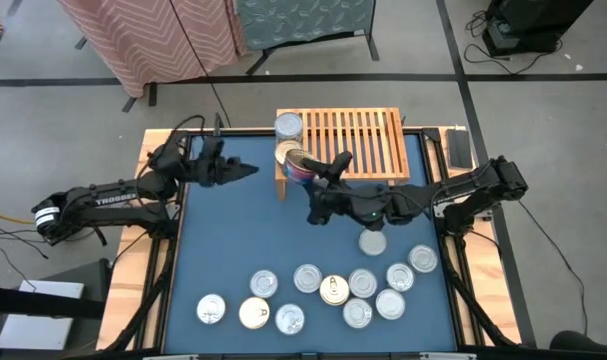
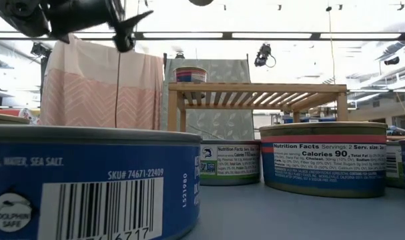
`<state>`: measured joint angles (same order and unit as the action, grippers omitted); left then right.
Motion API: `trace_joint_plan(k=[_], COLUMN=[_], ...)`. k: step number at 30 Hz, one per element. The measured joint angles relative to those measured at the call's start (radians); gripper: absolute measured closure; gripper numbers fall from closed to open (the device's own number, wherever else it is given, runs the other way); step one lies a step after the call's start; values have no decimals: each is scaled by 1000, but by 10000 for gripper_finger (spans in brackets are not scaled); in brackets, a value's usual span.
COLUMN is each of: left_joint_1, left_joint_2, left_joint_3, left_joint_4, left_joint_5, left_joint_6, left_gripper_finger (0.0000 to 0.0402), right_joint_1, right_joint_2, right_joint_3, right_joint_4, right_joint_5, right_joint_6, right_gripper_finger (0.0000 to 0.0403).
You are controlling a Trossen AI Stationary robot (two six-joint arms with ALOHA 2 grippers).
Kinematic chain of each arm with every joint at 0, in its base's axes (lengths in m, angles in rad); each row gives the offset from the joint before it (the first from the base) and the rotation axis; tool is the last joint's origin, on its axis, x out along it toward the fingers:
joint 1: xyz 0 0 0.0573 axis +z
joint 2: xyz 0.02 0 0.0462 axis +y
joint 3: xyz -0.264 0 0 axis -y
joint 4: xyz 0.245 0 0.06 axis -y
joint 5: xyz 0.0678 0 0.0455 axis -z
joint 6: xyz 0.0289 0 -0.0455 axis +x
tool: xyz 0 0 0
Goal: Stack canned seafood by type on shelf
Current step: Stack the blue tuna can on top of the blue tuna can on the shelf
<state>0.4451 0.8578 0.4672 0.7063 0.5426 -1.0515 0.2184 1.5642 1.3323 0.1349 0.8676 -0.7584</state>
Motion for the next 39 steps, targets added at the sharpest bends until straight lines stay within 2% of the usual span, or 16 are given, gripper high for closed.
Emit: trace_joint_plan(k=[4,8,11,18,24,32,36,39], left_joint_1=[-20,-46,-73,-146,-158,-200,-203,-206], left_joint_2=[1,0,12,83,132,163,156,148], left_joint_3=[75,158,211,306,328,328,329,329], left_joint_4=[-10,-124,-209,-389,-385,-394,-420,-414], left_joint_5=[-45,-61,-60,-86,-246,-207,-212,-210], left_joint_6=[428,804,999,1335,1365,1362,1364,1423], left_gripper_finger=[118,118,118,117,117,116,107,95], right_joint_1=[18,30,30,25,24,23,30,30], right_joint_2=[0,0,0,0,0,0,-3,-6], right_joint_3=[0,0,0,0,0,-1,-1,-1], right_joint_4=[1,4,9,29,29,17,-8,-23], right_joint_5=[-60,-141,-145,-142,-147,-160,-150,-126], right_joint_6=[209,290,310,322,322,338,291,286], right_gripper_finger=[223,223,223,223,223,223,223,223])
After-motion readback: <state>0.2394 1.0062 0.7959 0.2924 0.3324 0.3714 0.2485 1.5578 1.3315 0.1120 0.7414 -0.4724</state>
